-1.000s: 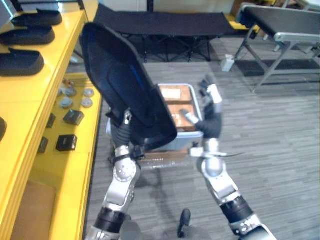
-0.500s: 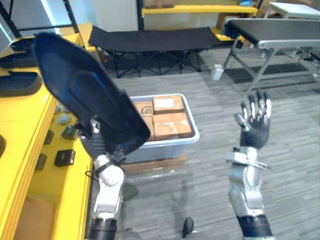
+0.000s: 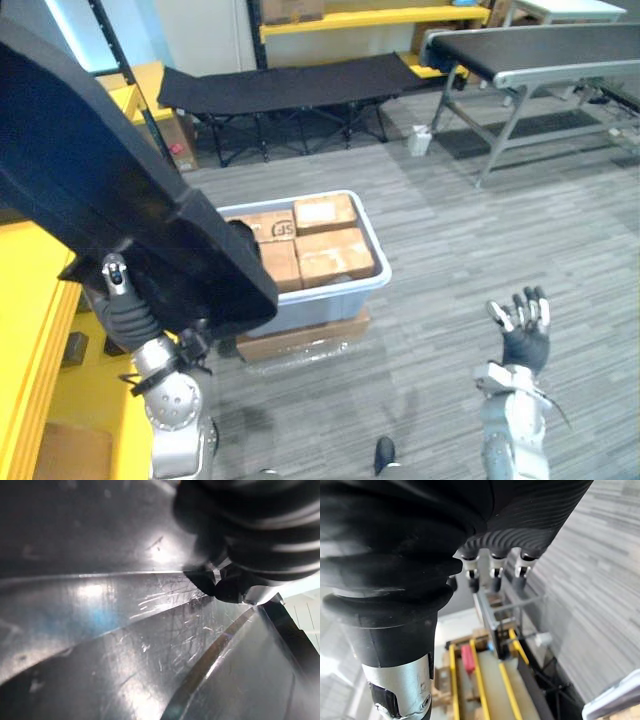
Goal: Walk over and take plastic housings, then place them on the shelf
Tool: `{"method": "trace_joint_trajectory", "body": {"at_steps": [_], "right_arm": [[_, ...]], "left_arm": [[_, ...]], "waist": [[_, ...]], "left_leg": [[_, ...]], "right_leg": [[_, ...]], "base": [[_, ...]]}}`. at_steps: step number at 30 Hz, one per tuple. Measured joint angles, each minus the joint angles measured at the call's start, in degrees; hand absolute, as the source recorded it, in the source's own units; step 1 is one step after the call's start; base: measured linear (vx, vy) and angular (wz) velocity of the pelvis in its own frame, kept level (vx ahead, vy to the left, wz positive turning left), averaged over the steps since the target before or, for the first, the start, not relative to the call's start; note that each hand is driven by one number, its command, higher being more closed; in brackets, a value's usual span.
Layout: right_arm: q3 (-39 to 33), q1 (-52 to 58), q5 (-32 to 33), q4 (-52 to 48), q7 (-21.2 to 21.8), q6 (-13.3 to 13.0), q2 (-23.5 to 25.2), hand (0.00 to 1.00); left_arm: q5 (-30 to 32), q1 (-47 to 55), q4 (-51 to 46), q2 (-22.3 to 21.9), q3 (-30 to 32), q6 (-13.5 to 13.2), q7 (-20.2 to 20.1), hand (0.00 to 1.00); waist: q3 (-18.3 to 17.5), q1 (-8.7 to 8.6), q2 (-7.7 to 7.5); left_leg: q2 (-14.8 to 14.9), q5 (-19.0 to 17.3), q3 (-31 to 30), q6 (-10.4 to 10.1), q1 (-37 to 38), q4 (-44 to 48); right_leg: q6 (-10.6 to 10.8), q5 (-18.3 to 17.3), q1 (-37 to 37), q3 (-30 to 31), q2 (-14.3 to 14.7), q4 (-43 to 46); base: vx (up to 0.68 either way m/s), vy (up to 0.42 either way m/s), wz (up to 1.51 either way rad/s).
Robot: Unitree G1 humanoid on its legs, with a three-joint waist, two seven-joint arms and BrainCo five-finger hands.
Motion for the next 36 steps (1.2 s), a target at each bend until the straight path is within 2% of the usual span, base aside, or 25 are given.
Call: {"method": "trace_joint_trajectory", "body": {"at_steps": [5, 9, 13, 15, 17, 20, 22, 25, 29, 36], "right_arm": [[-2.3, 1.1, -0.8, -2.1, 0.5, 0.0, 0.4, 0.0], [-4.6, -0.2, -2.5, -2.2, 3.7, -0.1, 0.1, 0.0], [-3.3, -3.2, -2.7, -2.2, 6.9, 0.0, -0.1, 0.0], [-1.7, -4.1, -2.8, -2.2, 7.7, 0.4, -0.5, 0.0], [2.3, -6.5, -4.2, -2.0, 7.7, 1.7, -0.9, 0.0], [6.0, -10.4, -5.3, -0.6, 6.7, 2.1, -1.2, 0.0], [8.9, -14.4, -6.4, 2.8, 5.6, 2.5, -1.3, 0.0], [11.2, -18.5, -6.5, 4.8, 5.0, 3.6, -1.5, 0.0], [13.1, -20.5, -7.2, 5.1, 4.8, 4.7, -1.6, 0.0], [12.8, -19.2, -7.3, 7.0, 4.8, 6.2, -2.2, 0.0]], "left_arm": [[-4.4, 0.0, 0.1, -0.1, 5.6, -1.0, -0.7, 1.0], [-5.5, -0.3, 1.0, 0.1, 8.7, -1.6, -0.6, 1.0], [-4.3, -0.1, 1.8, 0.1, 11.5, -1.5, 1.1, 1.0], [-3.3, 0.5, 1.8, 0.1, 13.8, -1.5, 1.4, 1.0], [-3.2, 2.6, 1.4, 0.0, 17.3, -1.4, 1.5, 1.0], [-3.3, 5.9, 0.2, -0.2, 20.0, -1.4, 1.7, 1.0], [-3.3, 8.8, -1.4, -0.3, 22.1, -1.4, 1.2, 1.0], [-3.3, 11.4, -2.4, -0.9, 24.6, -1.6, 0.5, 1.0], [-4.1, 12.7, -2.4, -2.6, 26.2, -1.7, -1.4, 1.0], [-6.7, 13.8, -2.4, -3.0, 24.4, -2.1, -4.6, 1.0]], "waist": [[0.9, 0.03, 0.98], [0.9, 0.11, 1.09], [1.0, 0.56, 1.07], [1.0, 1.4, 1.25], [0.8, 3.39, 1.54], [0.7, 6.17, 1.73], [0.7, 8.91, 1.74], [0.7, 11.42, 1.59], [0.5, 12.86, 0.97], [-0.1, 12.43, -0.49]], "left_leg": [[-0.1, 0.1, 0.2, -0.1, -1.1, 0.1], [-0.2, -0.7, 1.3, 0.4, 0.5, 0.0], [-1.0, -1.4, -0.3, 1.0, 1.2, 0.3], [-1.5, -1.5, -2.4, 1.3, 1.1, 0.4], [-2.1, -1.0, -5.5, 1.6, 0.2, 0.3], [-2.7, 0.1, -8.3, 1.3, -1.0, 0.1], [-3.1, 0.6, -10.9, 1.2, -1.6, 0.1], [-3.7, 0.7, -13.0, 1.3, -1.7, 0.1], [-4.6, 0.8, -13.9, 1.6, -1.9, 0.0], [-5.1, 0.6, -14.6, 1.9, -3.2, 0.4]], "right_leg": [[-0.1, 0.9, -1.4, 0.2, 0.0, 0.3], [-0.1, 0.9, -0.6, 1.3, 0.0, 0.3], [0.1, 0.5, 1.7, -0.6, -0.9, 0.3], [0.5, -0.2, 3.4, -3.0, -1.5, 0.3], [1.0, -1.0, 4.7, -6.4, -2.1, 0.3], [1.2, -1.1, 4.9, -8.8, -2.4, 0.3], [1.3, -1.3, 6.0, -11.5, -2.6, 0.3], [1.1, -1.5, 7.3, -13.4, -2.9, 0.3], [1.3, -2.0, 7.9, -14.7, -3.7, 0.3], [1.5, -2.7, 8.5, -16.8, -4.2, 0.5]], "base": [[0.04, 0.007, -0.05], [0.04, 0.019, -0.14], [-0.03, 0.041, 0.2], [-0.05, 0.033, 0.63], [-0.03, 0.016, 0.7], [0.01, 0.013, 0.55], [0.03, 0.013, 0.6], [0.03, 0.031, 0.4], [0.0, 0.058, 0.17], [-0.01, 0.02, 0.12]]}}
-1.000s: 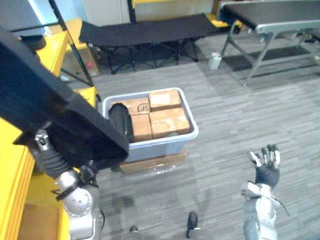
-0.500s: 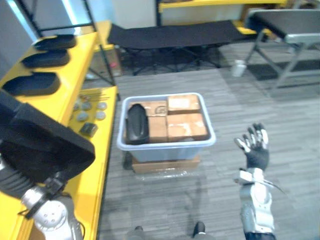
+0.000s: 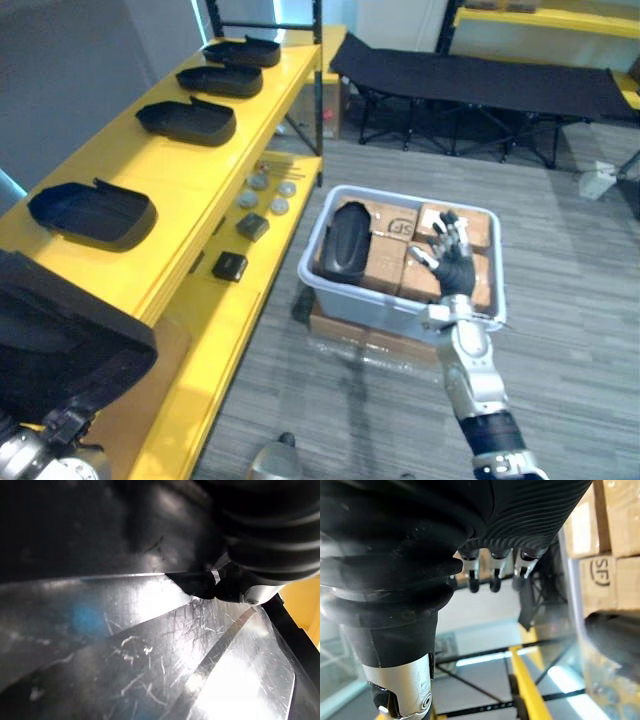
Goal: Walk over and take plastic housings, then place them on the shelf
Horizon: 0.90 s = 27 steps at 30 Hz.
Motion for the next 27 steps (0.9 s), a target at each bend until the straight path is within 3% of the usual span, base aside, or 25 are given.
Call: {"method": "trace_joint_trajectory", "body": {"at_steps": [3, 5, 12, 14, 15, 18, 21, 27], "right_arm": [[-2.2, 4.5, 0.0, -0.1, 0.2, -0.1, -0.2, 0.0], [-3.1, 7.3, -0.6, 0.1, -0.1, -0.1, -0.4, 0.0], [-2.4, 7.4, -1.7, 0.1, 0.7, -2.0, 0.6, 0.0], [-2.6, 7.9, -1.7, 0.1, 0.7, -2.6, 0.4, 0.0], [-2.5, 9.1, -1.7, 0.0, 0.6, -2.9, 0.3, 0.0], [-2.7, 13.6, -1.7, -0.8, 0.2, -3.0, 1.0, 0.0], [-2.7, 14.8, -1.8, -2.2, 0.2, -3.6, 1.9, 0.0], [-2.5, 6.6, -2.6, -2.5, -0.4, -6.0, 1.7, 0.0]], "left_arm": [[-0.5, -1.4, 0.0, 0.2, -3.8, 0.0, -2.6, 1.0], [-3.2, -2.1, 0.1, 0.1, -6.4, 0.1, -4.6, 1.0], [-6.1, -2.3, 0.7, 0.1, -10.4, 0.3, -3.5, 1.0], [-6.2, -2.8, 0.7, 0.4, -11.4, 0.3, -3.6, 1.0], [-6.1, -3.2, 0.7, 0.7, -12.8, 0.3, -4.0, 1.0], [-6.1, -5.4, 1.9, 1.9, -16.6, 0.3, -5.6, 1.0], [-6.0, -8.7, 3.1, 5.0, -20.0, 0.2, -5.7, 1.0], [-3.7, -14.5, 3.1, 5.3, -21.7, 0.0, -1.5, 1.0]], "waist": [[0.2, -3.16, -0.36], [0.8, -2.58, -0.88], [2.1, -2.69, -2.1], [2.9, -3.24, -1.92], [3.0, -4.13, -1.78], [3.1, -6.57, -1.76], [3.2, -8.03, -1.94], [7.5, -7.53, -1.69]], "left_leg": [[1.0, 0.8, 3.9, 0.7, -3.7, 2.6], [0.3, 2.5, 5.9, 0.7, -4.6, 2.7], [-1.3, 3.1, 5.9, 1.6, -5.1, 2.7], [-1.2, 3.0, 5.8, 1.9, -5.5, 2.8], [-1.2, 3.2, 5.3, 2.2, -6.0, 2.8], [-3.2, 4.5, 0.3, 1.8, -6.7, 2.5], [-3.9, 6.7, -2.6, 1.4, -8.7, 0.8], [-2.7, 9.3, -1.7, 1.1, -10.0, -2.1]], "right_leg": [[0.9, -1.5, 1.8, -6.8, -1.3, 2.1], [0.9, -1.8, 2.0, -8.9, -3.1, 4.1], [-0.4, -5.8, 1.3, -8.1, -5.5, 8.4], [1.0, -8.1, 0.6, -5.6, -5.2, 9.7], [0.7, -10.2, -1.0, -0.1, -4.1, 11.3], [-2.6, -16.7, -3.7, 11.7, -1.4, 16.6], [-3.1, -17.1, -5.8, 14.3, -1.1, 19.5], [-1.2, -15.9, -8.3, 14.9, -0.4, 17.6]], "base": [[0.01, 0.034, 1.09], [0.04, 0.136, 0.82], [0.0, 0.086, 0.16], [-0.09, -0.008, 0.22], [-0.09, -0.039, 0.59], [-0.02, -0.06, 0.83], [0.02, -0.028, 0.68], [-0.07, -0.022, -0.06]]}}
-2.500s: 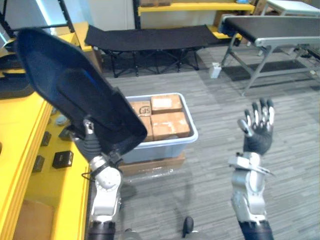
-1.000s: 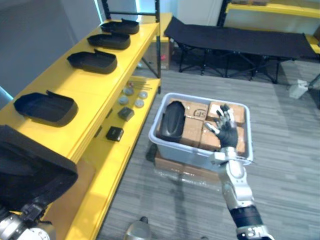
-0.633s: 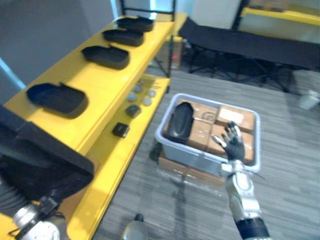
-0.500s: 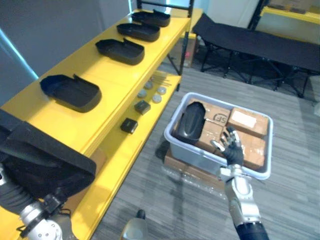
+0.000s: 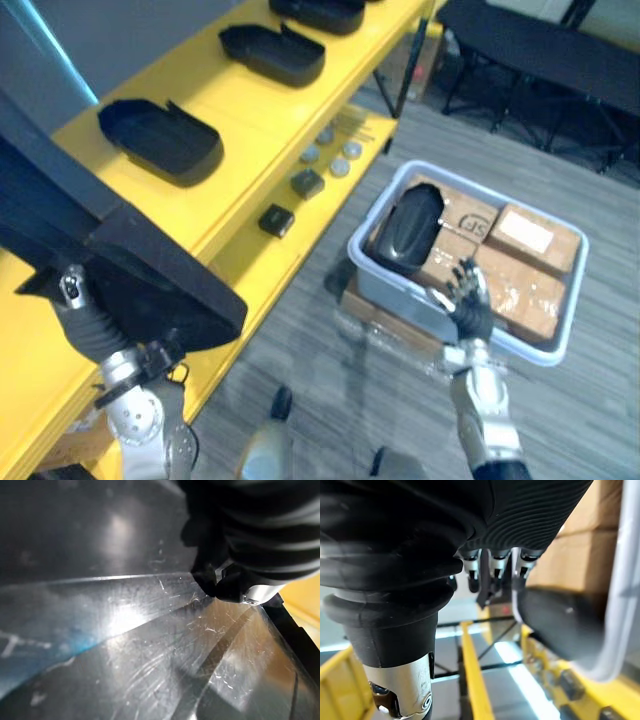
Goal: Walk over and take plastic housings, then place them on the shelf
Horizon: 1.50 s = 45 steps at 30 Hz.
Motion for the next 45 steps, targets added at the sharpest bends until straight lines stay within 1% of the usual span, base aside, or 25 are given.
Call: {"method": "trace_joint_trajectory", "body": {"at_steps": [3, 8, 11, 13, 14, 16, 19, 21, 24, 25, 27, 28, 29, 30, 31, 32, 34, 35, 37, 39, 41, 42, 43, 44, 45], "right_arm": [[0.0, 1.2, -0.3, -1.4, -0.5, 0.0, 0.1, 0.0], [0.4, 4.6, 0.4, -4.4, 1.5, -1.0, 0.2, 0.0], [2.0, 4.4, 1.0, -4.5, 2.4, -2.9, 0.2, 0.0], [2.8, 3.3, 1.0, -4.5, 2.2, -3.6, 0.2, 0.0], [3.0, 2.9, 0.9, -4.5, 2.0, -3.6, 0.3, 0.0], [3.5, 1.1, 0.9, -4.5, 1.7, -3.6, 0.8, 0.0], [3.5, 0.6, 0.8, -5.0, 1.7, -3.6, 1.0, 0.0], [3.4, 0.8, 0.8, -5.1, 1.7, -3.6, 1.3, 0.0], [2.5, 1.5, 0.8, -5.1, 1.8, -3.6, 1.7, 0.0], [1.9, 1.5, 0.8, -5.1, 1.8, -3.5, 2.2, 0.0], [0.9, 2.0, 0.8, -5.1, 1.8, -3.5, 3.2, 0.0], [0.0, 2.6, 0.8, -5.1, 1.8, -3.4, 3.6, 0.0], [-1.2, 3.7, 0.8, -5.0, 1.8, -3.3, 4.0, 0.0], [-1.4, 4.3, 0.8, -5.0, 1.9, -3.2, 4.1, 0.0], [-2.5, 5.9, 0.7, -5.2, 2.2, -3.1, 4.2, 0.0], [-2.7, 6.6, 0.7, -5.4, 2.4, -3.1, 4.2, 0.0], [-3.4, 8.8, 0.6, -7.1, 3.5, -2.9, 4.5, 0.0], [-3.7, 9.6, 0.4, -8.0, 3.7, -2.9, 4.6, 0.0], [-4.8, 13.6, -0.6, -12.9, 4.3, -3.1, 4.6, 0.0], [-5.0, 15.4, -1.8, -15.3, 3.4, -3.4, 4.4, 0.0], [-5.5, 15.0, -3.3, -17.2, 1.1, -4.5, 2.9, 0.0], [-6.8, 13.1, -3.7, -18.0, -0.4, -5.3, 1.1, 0.0], [-9.6, 8.2, -3.6, -17.5, -2.1, -5.8, -2.7, 0.0], [-11.2, 6.1, -3.4, -17.4, -3.1, -5.9, -4.3, 0.0], [-12.8, 3.4, -2.2, -16.8, -4.5, -5.8, -6.3, 0.0]], "left_arm": [[0.6, 0.4, 0.0, -0.4, -2.9, 0.0, 0.7, 1.0], [2.6, 3.6, 0.0, -0.8, -3.3, 0.0, 0.8, 1.0], [2.6, 3.6, 0.0, -1.2, -3.3, -0.2, 1.3, 1.0], [2.8, 2.9, 0.0, -2.0, -3.1, -1.2, 1.8, 1.0], [2.9, 2.6, 0.0, -2.2, -2.9, -1.5, 1.9, 1.0], [3.3, 2.3, 0.0, -2.4, -2.8, -1.7, 2.4, 1.0], [6.0, 2.0, -0.1, -2.4, -1.8, -1.7, 2.5, 1.0], [6.6, 1.4, -0.1, -2.3, -1.4, -1.6, 2.8, 1.0], [6.6, -0.1, -0.1, -1.9, -1.3, -1.3, 1.3, 1.0], [6.6, -0.5, -0.2, -1.2, -0.9, -1.2, 0.4, 1.0], [6.6, -0.2, -0.2, 0.8, 0.3, -1.0, -0.7, 1.0], [6.7, 0.3, -0.6, 1.4, 0.9, -1.0, -1.2, 1.0], [6.7, 0.8, -1.4, 2.0, 0.9, -0.8, -1.7, 1.0], [6.7, 1.0, -2.0, 2.2, 0.8, -0.8, -1.8, 1.0], [6.6, 0.9, -3.0, 2.3, 0.8, -0.8, -1.8, 1.0], [6.4, 0.4, -3.1, 2.3, 0.8, -0.8, -1.8, 1.0], [6.4, 0.2, -3.0, 2.1, 0.6, 0.1, -1.9, 1.0], [6.4, 0.3, -3.0, 2.1, 0.3, 0.4, -1.9, 1.0], [6.0, 0.9, -3.0, 1.5, -1.6, 0.7, -2.1, 1.0], [6.0, 0.8, -3.1, 1.6, -3.5, 0.6, -2.0, 1.0], [6.4, 0.4, -3.9, 2.5, -5.7, 0.5, -1.7, 1.0], [6.9, 0.0, -4.7, 3.5, -6.1, 0.1, -0.5, 1.0], [7.1, -2.0, -4.2, 2.5, -6.6, -0.4, 0.4, 1.0], [7.2, -3.0, -3.9, 2.2, -6.9, -0.2, 0.7, 1.0], [7.5, -4.2, -3.5, 2.1, -6.7, -0.1, 1.0, 1.0]], "waist": [[1.1, -0.19, 0.3], [1.3, -0.96, 0.65], [2.1, -1.01, 1.78], [2.7, -0.93, 2.66], [2.8, -0.75, 2.69], [4.0, 0.35, 2.36], [4.1, 0.43, 2.26], [4.2, 0.49, 1.96], [4.1, 0.29, 1.44], [4.2, 0.29, 0.91], [4.1, 0.13, -0.57], [4.2, -0.23, -0.78], [4.1, -0.86, -0.75], [4.1, -1.22, -0.72], [3.7, -1.9, -0.28], [3.7, -1.87, -0.31], [3.1, -2.1, 0.18], [3.0, -2.33, 0.46], [2.7, -2.55, 1.94], [1.6, -3.16, 2.09], [0.2, -2.86, -0.04], [-1.1, -1.98, -2.19], [0.5, -1.62, 0.2], [1.4, -1.72, 1.56], [2.0, -1.35, 2.22]], "left_leg": [[0.2, 0.3, 0.0, -0.1, 0.6, -0.1], [0.9, -1.0, 1.4, -0.1, 0.5, 2.3], [1.2, -3.8, 2.9, 0.2, -0.8, 6.5], [1.1, -5.4, 3.4, 0.5, -3.6, 10.6], [1.0, -5.8, 3.6, 0.7, -4.4, 11.8], [0.6, -8.8, 5.3, 1.5, -6.1, 17.3], [-0.7, -13.3, 5.3, 2.4, -8.5, 25.1], [-1.9, -15.1, 5.3, 2.9, -8.7, 27.2], [-3.8, -16.7, 4.7, 3.9, -8.3, 27.6], [-4.1, -17.0, 4.7, 4.1, -7.5, 27.4], [-5.0, -17.4, 4.5, 4.6, -5.3, 26.6], [-5.0, -17.8, 3.9, 4.8, -3.8, 26.4], [-5.0, -17.6, 2.6, 4.8, -1.9, 25.3], [-4.6, -17.3, 1.6, 5.0, -0.9, 24.5], [-3.6, -17.0, -0.5, 5.3, 0.6, 22.8], [-2.9, -16.9, -1.4, 5.3, 1.2, 22.3], [-1.8, -17.0, -3.8, 5.2, 1.6, 21.2], [-1.4, -17.1, -4.8, 5.1, 1.7, 20.9], [0.8, -19.0, -9.0, 3.1, 2.3, 21.1], [1.4, -20.7, -12.0, 1.6, 1.1, 23.0], [0.8, -23.1, -13.8, -0.5, -1.2, 25.3], [1.0, -24.4, -12.4, -2.4, -4.0, 27.1], [4.4, -24.4, -10.1, -3.7, -6.3, 29.2], [5.8, -23.5, -8.7, -4.3, -6.8, 29.0], [6.8, -21.9, -7.3, -5.3, -6.4, 26.7]], "right_leg": [[0.3, 0.2, 0.5, 0.0, 0.2, -0.2], [0.4, 0.2, 0.5, 1.0, 0.5, 0.3], [1.1, -1.0, -0.1, 2.0, 0.3, 1.6], [1.4, -2.6, -2.3, 2.1, -0.4, 4.8], [1.5, -2.9, -3.0, 2.3, -0.8, 5.7], [2.3, -5.4, -4.5, 3.4, -2.2, 10.5], [2.9, -8.5, -4.7, 3.4, -4.2, 15.5], [3.1, -9.3, -4.2, 3.4, -5.3, 17.5], [2.6, -8.2, -4.8, 3.8, -6.9, 22.5], [1.8, -7.3, -6.3, 5.3, -7.3, 26.1], [0.0, -1.3, -10.9, 9.8, -8.0, 36.2], [-1.1, 4.9, -13.2, 11.4, -7.7, 40.8], [-1.6, 12.6, -14.4, 12.0, -7.4, 43.7], [-2.0, 16.7, -14.9, 12.5, -6.9, 44.6], [-2.2, 11.9, -16.5, 13.4, -4.4, 46.3], [-3.3, 6.8, -17.0, 14.0, -2.7, 45.0], [-3.7, 2.5, -17.8, 14.3, 1.0, 38.2], [-4.0, 2.0, -17.8, 14.5, 2.1, 35.1], [-3.1, 1.4, -17.6, 17.9, 6.6, 23.4], [-2.2, 2.0, -17.5, 19.9, 8.0, 18.8], [-2.1, 2.7, -17.5, 20.5, 7.8, 16.5], [0.2, 0.4, -17.3, 19.6, 6.5, 14.2], [1.1, 0.0, -17.8, 16.5, 8.2, 14.4], [0.5, -0.1, -18.0, 15.3, 8.6, 14.8], [0.0, -0.1, -19.1, 15.4, 8.9, 15.8]], "base": [[-0.05, -0.016, -0.02], [-0.06, 0.007, -0.16], [-0.11, 0.043, -0.2], [-0.1, 0.055, 0.06], [-0.04, 0.073, 0.04], [0.0, 0.078, -0.03], [0.06, 0.082, 0.13], [0.12, 0.075, 0.2], [0.09, 0.049, 0.27], [0.12, 0.035, 0.21], [0.18, 0.018, 0.17], [0.24, 0.028, 0.28], [0.17, 0.027, 0.34], [0.26, -0.028, 0.52], [0.22, -0.054, 0.45], [0.26, -0.067, 0.42], [0.16, -0.061, 0.41], [0.16, -0.097, 0.6], [0.15, -0.131, 0.72], [0.13, -0.232, 0.85], [0.1, -0.34, 0.81], [0.05, -0.505, 0.54], [0.04, -0.49, 0.53], [0.0, -0.375, 0.36], [0.02, -0.306, 0.13]]}}
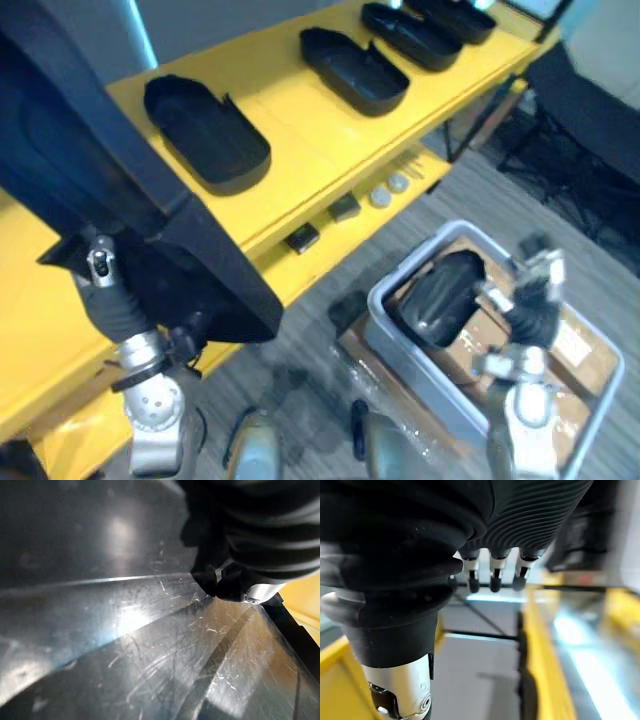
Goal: Walk over and take plastic housings, then place them on the shelf
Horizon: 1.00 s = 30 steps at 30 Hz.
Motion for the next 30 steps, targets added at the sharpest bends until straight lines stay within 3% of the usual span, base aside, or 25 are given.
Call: {"method": "trace_joint_trajectory", "body": {"at_steps": [2, 4, 6, 11, 15, 18, 19, 22, 27, 30], "right_arm": [[-1.5, -5.5, 2.4, 1.6, -1.8, 0.0, -1.6, 0.0], [-1.5, -5.4, 3.6, 1.6, -1.6, -0.1, -1.5, 0.0], [-1.3, -4.3, 3.7, 1.5, -0.2, -0.1, -1.3, 0.0], [2.1, -6.7, 7.7, 1.1, 8.1, -3.7, -0.4, 0.0], [11.9, -13.5, 8.6, 2.3, 11.9, -3.3, 2.2, 0.0], [16.1, -16.4, 7.9, 7.0, 12.4, -0.9, 4.3, 0.0], [16.8, -16.7, 7.3, 9.4, 12.1, 0.2, 5.1, 0.0], [17.7, -16.8, 5.1, 14.0, 10.6, 1.7, 5.6, 0.0], [18.0, -17.7, 3.0, 15.2, 10.3, 2.7, 5.6, 0.0], [17.8, -17.1, 4.5, 15.3, 12.0, 3.7, 5.2, 0.0]], "left_arm": [[0.2, -1.5, 0.2, 0.0, 0.7, 0.0, 1.6, 1.0], [1.4, -3.5, 0.8, 0.0, 0.8, -0.1, 2.5, 1.0], [1.6, -3.9, 1.4, 0.1, 0.8, -0.4, 3.1, 1.0], [5.9, -3.9, 3.4, 0.1, 3.4, -0.4, 5.3, 1.0], [6.3, -0.3, 3.5, 0.0, 5.7, 2.2, 5.8, 1.0], [6.4, 2.9, 3.7, -0.1, 6.5, 3.9, 4.3, 1.0], [6.4, 4.3, 3.7, -0.2, 7.8, 4.0, 3.0, 1.0], [6.1, 6.4, 3.8, -0.1, 11.8, 3.9, 0.2, 1.0], [5.3, 9.0, 3.8, 0.0, 14.5, 3.9, -3.9, 1.0], [5.4, 9.4, 3.8, 0.0, 14.3, 3.8, -6.6, 1.0]], "waist": [[0.2, 0.56, 1.11], [0.2, 0.24, 1.28], [0.2, -0.11, 1.42], [0.0, -0.19, 1.61], [-1.1, 0.82, 3.06], [-2.8, 2.23, 4.34], [-3.3, 2.87, 4.37], [-3.4, 4.06, 4.29], [-4.3, 5.91, 3.01], [-5.4, 5.77, 1.46]], "left_leg": [[1.7, 4.7, 3.0, -1.0, 3.4, -9.0], [2.7, 7.6, 5.2, -1.2, 6.6, -14.2], [3.4, 8.1, 6.7, -1.1, 8.8, -15.9], [1.9, 8.1, 7.7, 0.5, 10.4, -16.0], [0.1, 9.2, 5.8, 2.2, 12.5, -16.2], [-1.3, 11.7, 5.5, 3.8, 12.8, -18.4], [-2.0, 13.3, 5.5, 4.8, 12.7, -19.9], [-3.5, 16.5, 4.4, 4.6, 12.7, -23.0], [-5.2, 19.1, 2.6, 4.8, 12.8, -26.4], [-5.0, 19.9, 4.0, 4.8, 13.3, -27.9]], "right_leg": [[-1.1, 0.7, -0.5, 0.3, 0.4, -0.9], [-1.6, 1.0, 0.8, 0.3, 0.7, -2.1], [-1.8, 1.1, 2.3, 0.3, 1.1, -3.1], [-1.6, 0.7, 4.0, 0.2, 0.0, -4.1], [-1.1, 0.1, 9.2, -4.2, -2.9, -5.1], [-0.8, -0.1, 13.9, -10.8, -5.6, -7.9], [-0.5, -0.1, 15.8, -13.7, -6.8, -9.1], [0.5, 0.3, 20.1, -20.4, -8.7, -11.8], [1.5, 1.4, 22.2, -23.2, -9.9, -14.1], [1.7, 2.9, 22.3, -22.7, -9.8, -16.3]], "base": [[0.02, -0.312, -0.08], [0.01, -0.199, -0.06], [0.01, -0.081, -0.15], [-0.03, 0.02, 0.02], [0.02, 0.039, 0.56], [0.04, 0.014, 1.09], [0.04, 0.014, 1.13], [0.03, 0.027, 1.21], [0.03, 0.029, 0.4], [0.01, 0.02, -0.12]]}}
